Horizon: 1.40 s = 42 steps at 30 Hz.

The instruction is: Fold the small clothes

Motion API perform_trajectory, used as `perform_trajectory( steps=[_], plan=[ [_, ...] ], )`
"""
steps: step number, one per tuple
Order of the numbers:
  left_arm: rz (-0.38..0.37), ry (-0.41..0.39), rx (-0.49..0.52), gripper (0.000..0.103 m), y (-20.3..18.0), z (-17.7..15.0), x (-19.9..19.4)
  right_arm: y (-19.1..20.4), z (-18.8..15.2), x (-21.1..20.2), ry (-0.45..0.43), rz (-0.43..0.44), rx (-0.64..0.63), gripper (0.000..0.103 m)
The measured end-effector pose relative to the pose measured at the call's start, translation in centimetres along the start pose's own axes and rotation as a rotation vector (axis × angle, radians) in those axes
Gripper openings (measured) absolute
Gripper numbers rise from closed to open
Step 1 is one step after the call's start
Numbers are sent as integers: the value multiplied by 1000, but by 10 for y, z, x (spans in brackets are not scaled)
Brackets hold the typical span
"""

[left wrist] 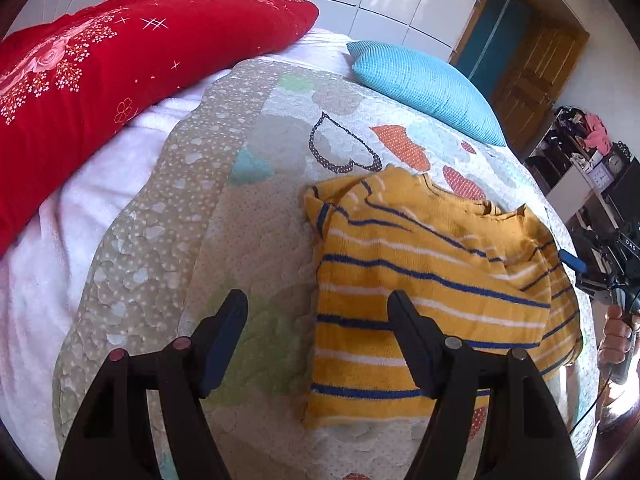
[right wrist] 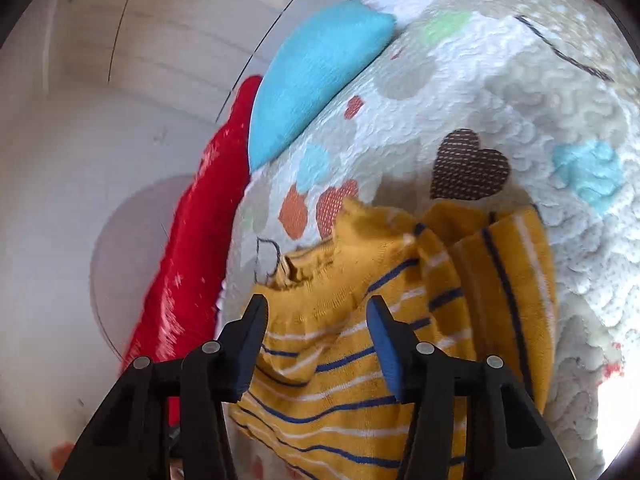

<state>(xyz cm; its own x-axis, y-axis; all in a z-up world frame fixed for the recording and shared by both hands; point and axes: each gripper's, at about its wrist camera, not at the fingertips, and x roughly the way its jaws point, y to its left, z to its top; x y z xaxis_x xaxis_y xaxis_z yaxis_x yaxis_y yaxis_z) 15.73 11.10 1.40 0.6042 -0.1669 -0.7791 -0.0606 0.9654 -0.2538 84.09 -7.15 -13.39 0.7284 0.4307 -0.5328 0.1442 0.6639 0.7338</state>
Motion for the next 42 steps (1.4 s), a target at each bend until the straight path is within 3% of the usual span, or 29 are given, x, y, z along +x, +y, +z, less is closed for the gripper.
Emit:
perform_trajectory(
  steps=[3,5,7,9,12,14,15,17,20,21,22,23,25,27,32,34,36,40,41,42],
  plan=[
    [-11,15,-17,71,-1,-4,6,11,4,39,60,-64,-85,56],
    [-11,17,-17,71,-2,-7,7,6,14,59,52,-154,-88,56],
    [-1,23,-14,71,-1,-10,9,-12,31,74,4,-243,-24,55],
    [1,34,-15,71,1,-12,12,-40,48,80,-17,-207,125,55],
    [-8,55,-26,72,6,-17,17,-51,56,61,-92,-141,248,55],
    [-28,71,-42,72,10,-19,22,-46,57,41,-127,-149,217,58],
    [-46,77,-51,74,11,-21,24,-46,54,27,-140,-157,200,66],
    [-93,89,-54,77,10,-24,28,-48,43,-3,-160,-162,170,73],
    [-143,108,9,75,-3,-30,34,-62,18,-45,-133,-133,150,73],
    [-150,119,58,48,-11,-33,35,-68,7,-58,-129,-130,150,74],
    [-153,138,88,27,-15,-34,36,-75,-4,-70,-128,-129,151,74],
    [-141,156,110,15,-17,-34,35,-81,-15,-82,-127,-125,152,75],
    [-112,135,130,12,-13,-30,23,-92,-36,-101,-119,-113,156,77],
    [-35,105,125,6,-5,-24,12,-100,-55,-111,-107,-90,163,79],
    [-10,74,60,11,9,-19,-3,-97,-95,-97,-62,-39,148,80],
    [1,65,60,25,8,-24,-6,-88,-104,-83,-45,-44,101,80],
    [-20,67,36,49,8,-30,-7,-77,-106,-68,-40,-53,55,82],
    [-54,70,-13,51,7,-41,-6,-63,-98,-38,-93,-104,12,82],
    [-51,72,-22,51,7,-44,-5,-60,-97,-30,-97,-125,-6,69],
    [-44,76,-30,51,7,-46,-5,-58,-96,-21,-77,-142,-15,37]
  ],
)
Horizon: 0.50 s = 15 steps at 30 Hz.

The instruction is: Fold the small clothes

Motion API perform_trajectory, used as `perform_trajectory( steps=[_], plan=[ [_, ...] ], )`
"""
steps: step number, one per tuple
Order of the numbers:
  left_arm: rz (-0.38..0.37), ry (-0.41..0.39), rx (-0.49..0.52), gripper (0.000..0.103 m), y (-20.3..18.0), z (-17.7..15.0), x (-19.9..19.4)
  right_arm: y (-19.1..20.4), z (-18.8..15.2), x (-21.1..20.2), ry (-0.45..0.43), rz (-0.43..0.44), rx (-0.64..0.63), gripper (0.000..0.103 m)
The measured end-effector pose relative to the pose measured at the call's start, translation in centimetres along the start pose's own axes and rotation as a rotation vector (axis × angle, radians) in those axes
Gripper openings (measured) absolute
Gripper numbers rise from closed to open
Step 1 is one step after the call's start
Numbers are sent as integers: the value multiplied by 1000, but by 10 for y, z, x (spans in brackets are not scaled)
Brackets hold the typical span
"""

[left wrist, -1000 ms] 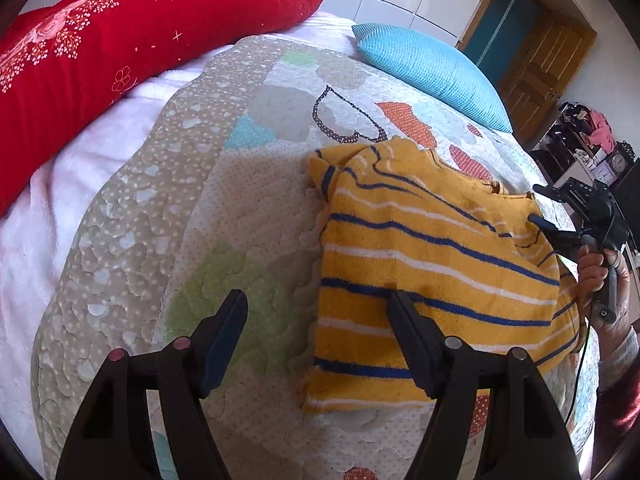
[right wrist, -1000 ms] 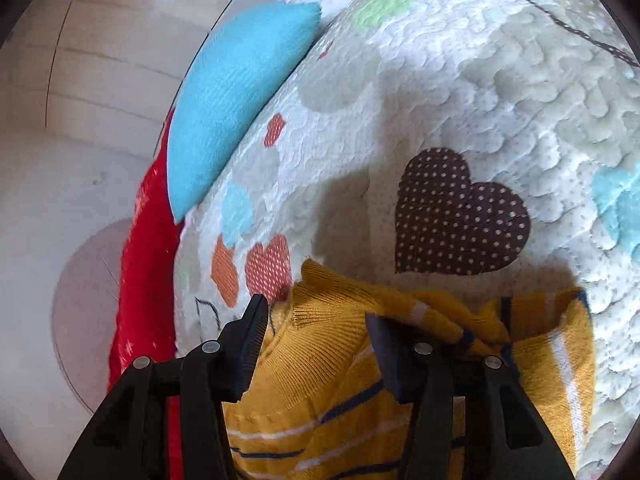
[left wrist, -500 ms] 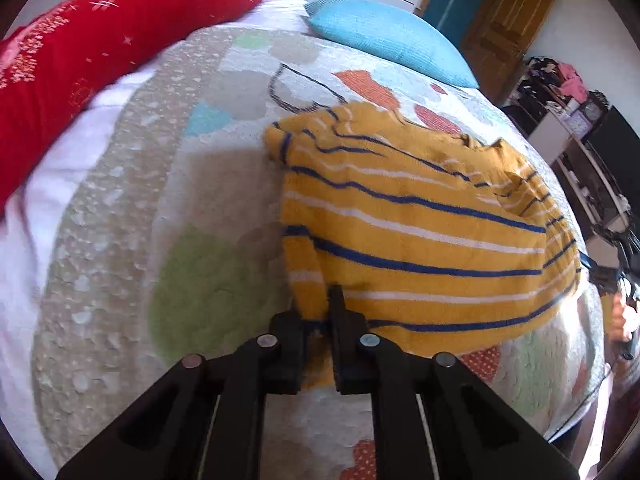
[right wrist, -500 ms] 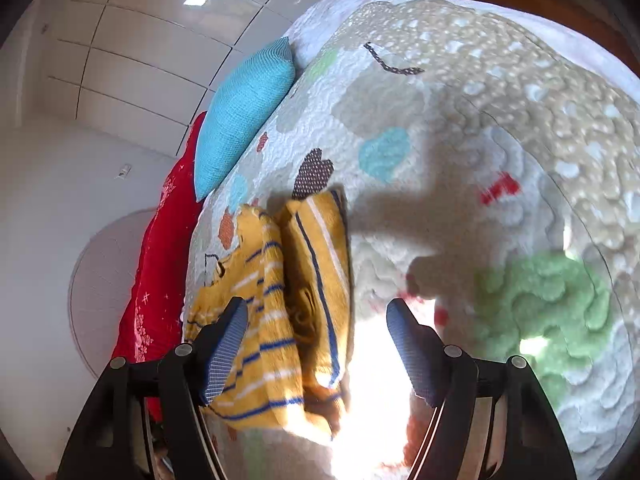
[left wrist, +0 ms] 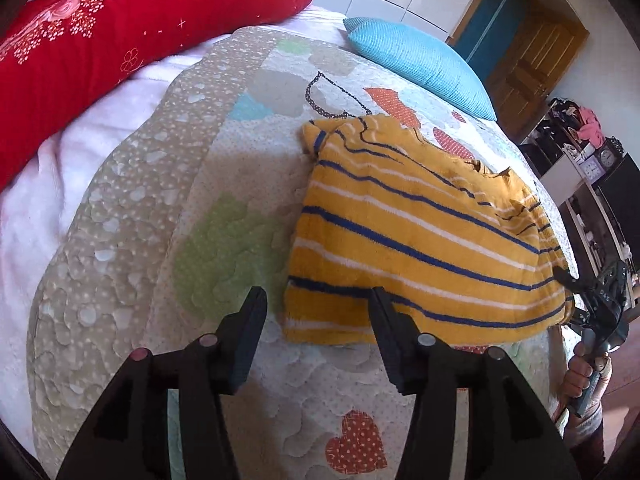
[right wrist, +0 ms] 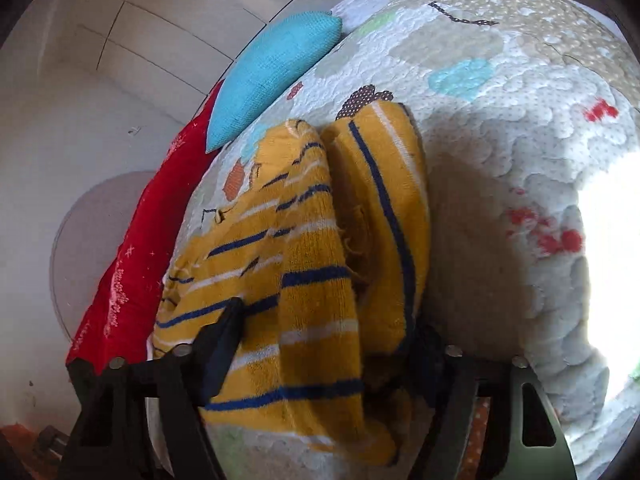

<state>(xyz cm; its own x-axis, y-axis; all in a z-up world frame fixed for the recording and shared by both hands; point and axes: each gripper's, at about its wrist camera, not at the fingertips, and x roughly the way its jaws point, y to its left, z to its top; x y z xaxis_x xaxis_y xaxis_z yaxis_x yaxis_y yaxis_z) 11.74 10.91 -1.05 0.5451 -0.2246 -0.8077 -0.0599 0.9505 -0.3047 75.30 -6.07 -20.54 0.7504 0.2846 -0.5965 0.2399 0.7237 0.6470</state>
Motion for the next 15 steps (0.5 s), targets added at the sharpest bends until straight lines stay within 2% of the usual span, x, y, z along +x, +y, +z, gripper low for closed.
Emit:
perform_trajectory(
  steps=[1,3,5,7,9,12,15],
  plan=[
    [3,4,-7,51,0,-3,0,0,1,7,41,26,19,30],
    [1,7,-16,51,1,-7,-5,-9,1,0,54,106,85,21],
    [2,2,-16,51,3,-10,-12,-15,-1,-23,38,154,99,15],
    [-6,-7,-12,52,6,-13,-20,-22,-7,-45,40,183,110,15],
    [-7,-10,-11,53,8,-15,-23,-28,-14,-59,46,147,96,14],
    [0,-7,-18,53,8,-17,-23,-37,-18,-72,34,18,48,17],
    [-5,-5,-16,57,4,-18,-21,-38,-17,-97,-40,-43,14,18]
  ],
)
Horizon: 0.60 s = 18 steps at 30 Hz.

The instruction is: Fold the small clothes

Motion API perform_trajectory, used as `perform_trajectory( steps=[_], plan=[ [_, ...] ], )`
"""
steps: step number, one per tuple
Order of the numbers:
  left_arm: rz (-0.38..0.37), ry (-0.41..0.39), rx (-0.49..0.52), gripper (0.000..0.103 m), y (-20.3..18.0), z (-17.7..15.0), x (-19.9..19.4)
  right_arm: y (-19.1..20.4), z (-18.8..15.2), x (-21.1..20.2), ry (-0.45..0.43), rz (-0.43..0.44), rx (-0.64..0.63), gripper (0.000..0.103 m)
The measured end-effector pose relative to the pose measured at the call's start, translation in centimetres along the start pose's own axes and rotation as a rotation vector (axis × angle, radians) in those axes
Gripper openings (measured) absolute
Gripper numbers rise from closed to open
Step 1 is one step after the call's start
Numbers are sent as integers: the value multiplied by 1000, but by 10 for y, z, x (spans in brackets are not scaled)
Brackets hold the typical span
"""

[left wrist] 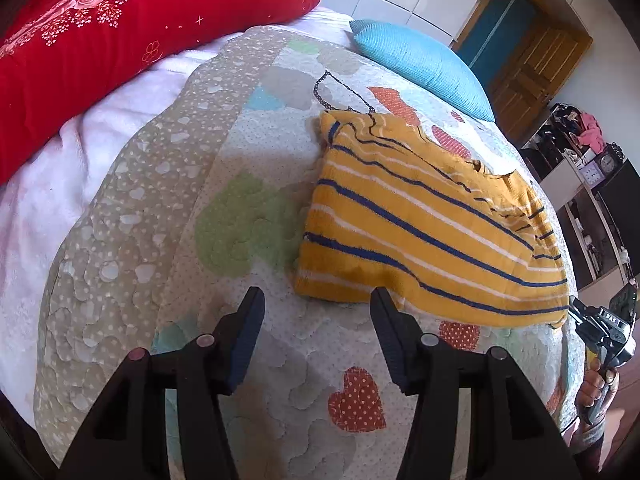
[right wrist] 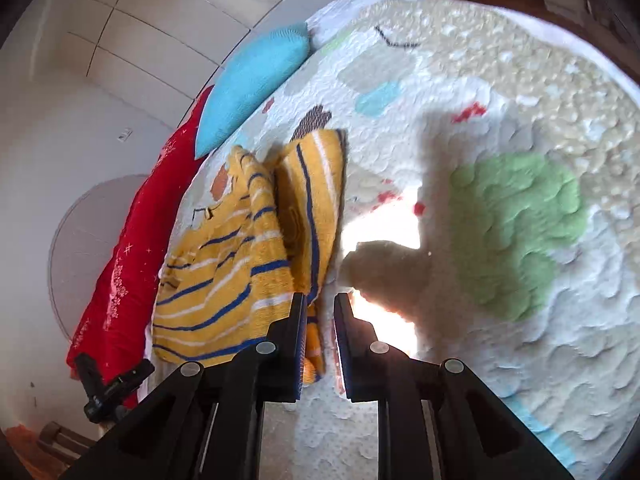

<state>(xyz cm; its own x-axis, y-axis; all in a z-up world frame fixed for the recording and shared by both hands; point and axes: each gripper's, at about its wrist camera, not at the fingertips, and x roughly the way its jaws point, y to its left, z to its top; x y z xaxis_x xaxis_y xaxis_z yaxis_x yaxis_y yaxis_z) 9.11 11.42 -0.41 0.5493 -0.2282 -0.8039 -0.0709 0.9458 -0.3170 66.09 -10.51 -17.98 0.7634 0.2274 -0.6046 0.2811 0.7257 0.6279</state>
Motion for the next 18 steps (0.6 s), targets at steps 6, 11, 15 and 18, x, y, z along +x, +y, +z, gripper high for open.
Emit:
perform_trajectory(
  steps=[6,11,15,18],
  plan=[
    [22,-11,1,68,-10,-2,10,57,0,-25,-116,-55,-208,51],
    [18,-3,-36,70,-9,-6,25,120,-28,8,-97,-109,-446,61],
    [29,-22,-49,70,0,-12,30,147,-57,42,-37,-116,-552,66],
    [21,-57,-49,70,9,-18,25,164,-80,66,25,-148,-652,68]
  ],
)
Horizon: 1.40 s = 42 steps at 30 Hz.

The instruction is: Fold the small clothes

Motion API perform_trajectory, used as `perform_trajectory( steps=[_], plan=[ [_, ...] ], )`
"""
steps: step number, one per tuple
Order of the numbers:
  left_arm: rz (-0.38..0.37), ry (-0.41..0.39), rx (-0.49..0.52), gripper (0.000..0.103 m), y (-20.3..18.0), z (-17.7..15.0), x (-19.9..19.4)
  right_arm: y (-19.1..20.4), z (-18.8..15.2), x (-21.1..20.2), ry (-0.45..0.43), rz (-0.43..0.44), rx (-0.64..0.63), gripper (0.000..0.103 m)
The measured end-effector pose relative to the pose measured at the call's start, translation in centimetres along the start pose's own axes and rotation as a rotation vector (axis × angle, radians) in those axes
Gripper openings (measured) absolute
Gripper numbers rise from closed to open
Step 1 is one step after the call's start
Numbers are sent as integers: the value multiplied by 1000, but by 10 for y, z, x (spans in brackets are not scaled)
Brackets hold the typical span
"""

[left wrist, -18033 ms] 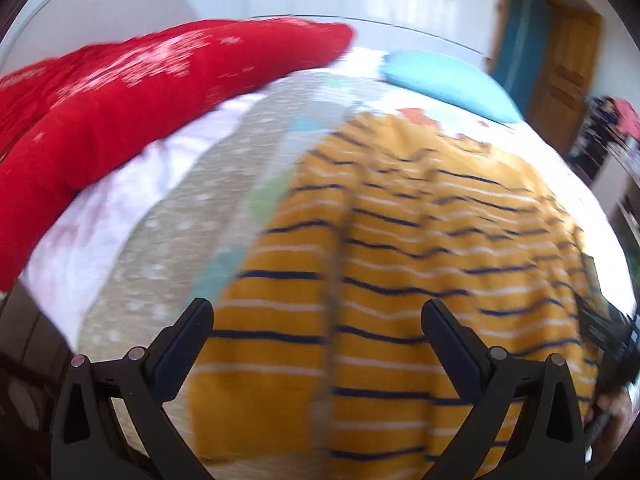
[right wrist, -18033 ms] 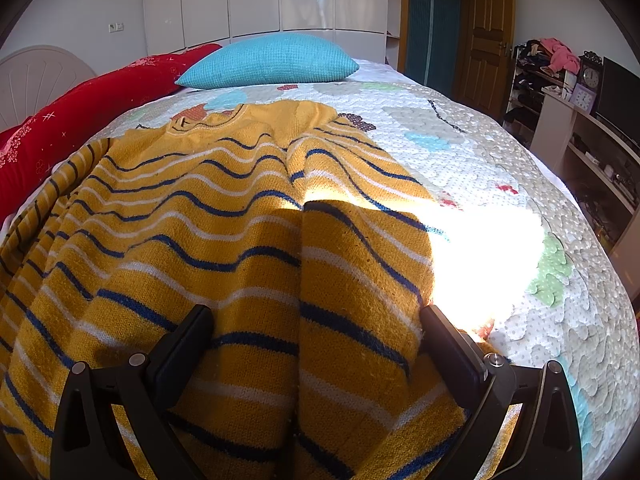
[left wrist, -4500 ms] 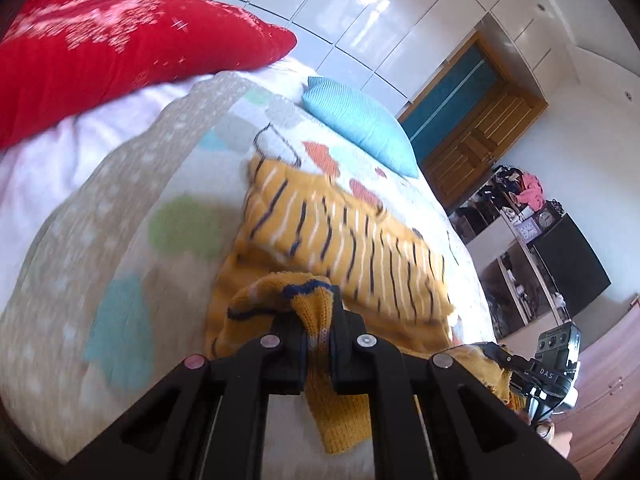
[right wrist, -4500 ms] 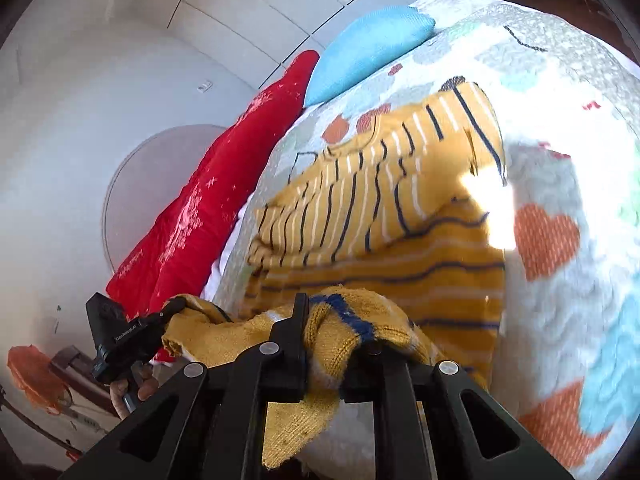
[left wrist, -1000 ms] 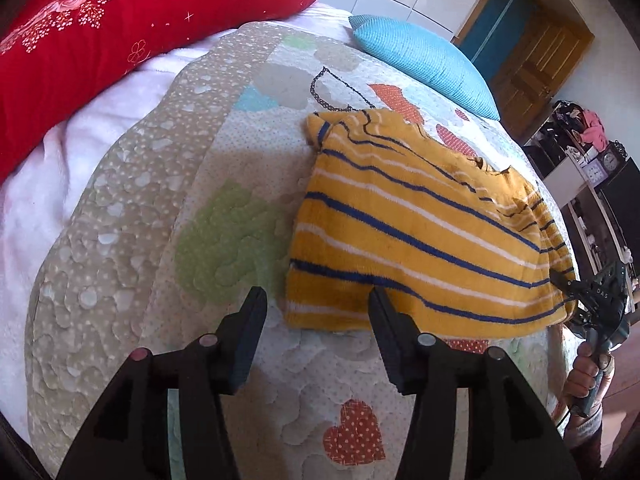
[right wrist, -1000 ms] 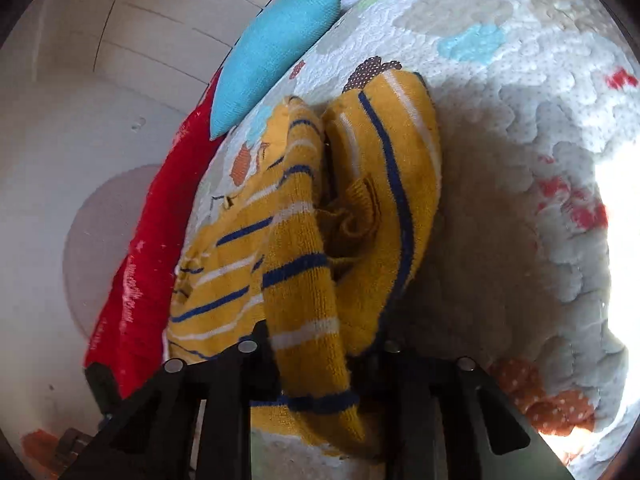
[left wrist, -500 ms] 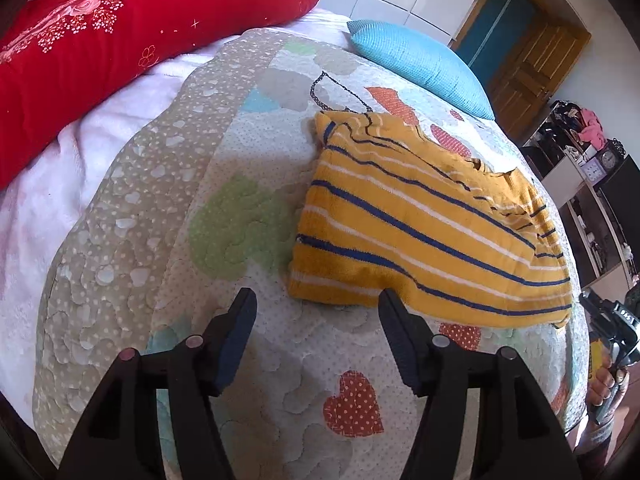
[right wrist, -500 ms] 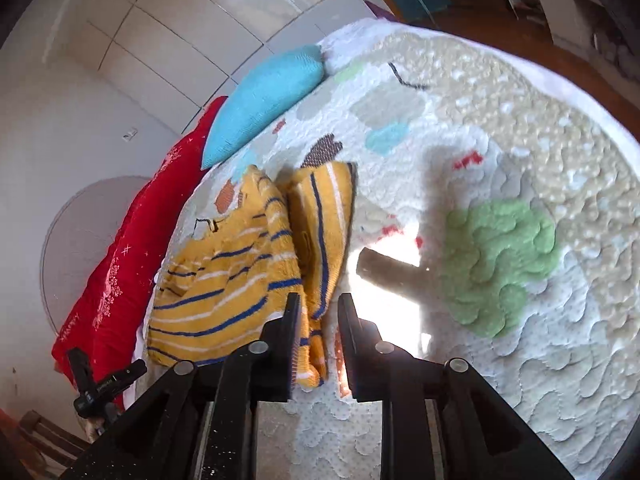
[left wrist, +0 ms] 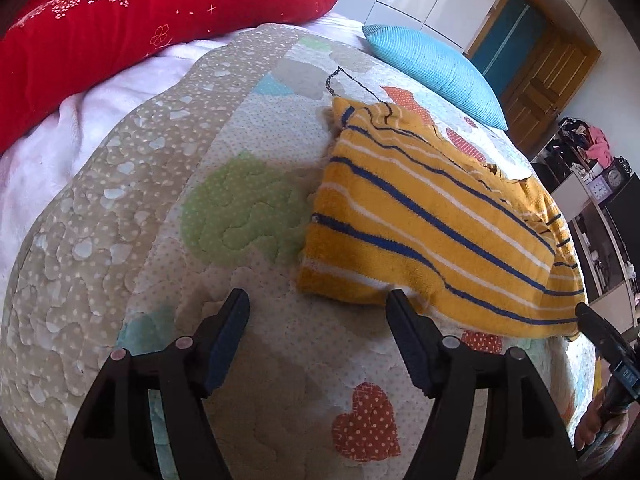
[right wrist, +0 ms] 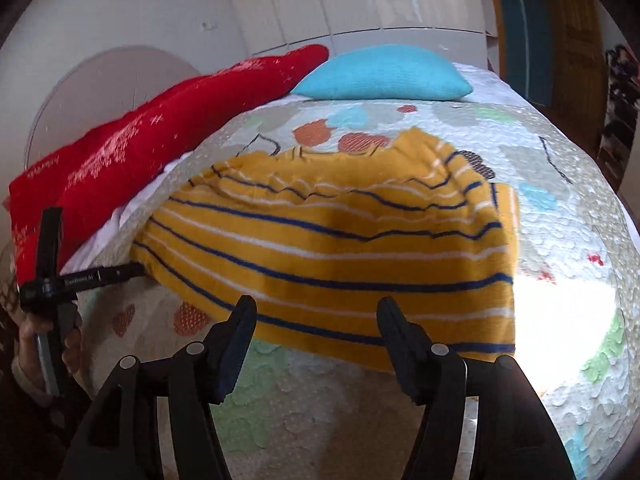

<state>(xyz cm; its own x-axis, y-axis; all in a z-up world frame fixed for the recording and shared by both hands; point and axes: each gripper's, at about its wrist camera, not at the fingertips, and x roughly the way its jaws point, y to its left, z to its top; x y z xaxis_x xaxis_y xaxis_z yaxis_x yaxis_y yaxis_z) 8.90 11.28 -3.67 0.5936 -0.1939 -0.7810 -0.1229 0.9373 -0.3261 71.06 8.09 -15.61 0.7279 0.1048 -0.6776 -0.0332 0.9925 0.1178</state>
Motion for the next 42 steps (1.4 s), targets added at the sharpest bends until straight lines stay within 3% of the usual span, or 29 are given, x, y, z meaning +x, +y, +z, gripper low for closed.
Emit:
perform_trajectory(
  steps=[5,8,12,14,19,22,24,27,29,32,36,39,42],
  plan=[
    [-59,-12,-119,70,22,-16,-25,55,-9,35,78,-28,-187,68],
    [-108,-27,-171,78,31,-30,-53,90,-10,52,95,-30,-295,68],
    [-96,-73,-219,80,52,-48,-80,142,-11,79,96,-51,-438,68],
    [-105,-80,-260,80,68,-54,-88,171,-13,94,90,-100,-538,68],
    [-158,-114,-354,80,104,-67,-101,231,-9,135,30,-335,-755,66],
    [-166,-128,-369,80,111,-70,-106,254,4,160,32,-400,-796,56],
    [-155,-135,-367,80,111,-72,-109,265,10,177,53,-414,-806,26],
    [-148,-129,-367,80,109,-72,-111,271,19,184,74,-411,-786,16],
    [-145,-122,-361,80,106,-72,-114,263,32,170,65,-348,-713,12],
    [-142,-119,-341,81,96,-67,-117,223,71,124,-9,-258,-501,10],
    [-160,-112,-310,81,74,-57,-114,122,101,32,-139,-208,-151,6],
    [-170,-99,-256,81,49,-51,-107,39,78,-19,-178,-248,52,6],
    [-180,-59,-198,81,19,-46,-93,-25,37,-36,-138,-328,191,6]
  ],
)
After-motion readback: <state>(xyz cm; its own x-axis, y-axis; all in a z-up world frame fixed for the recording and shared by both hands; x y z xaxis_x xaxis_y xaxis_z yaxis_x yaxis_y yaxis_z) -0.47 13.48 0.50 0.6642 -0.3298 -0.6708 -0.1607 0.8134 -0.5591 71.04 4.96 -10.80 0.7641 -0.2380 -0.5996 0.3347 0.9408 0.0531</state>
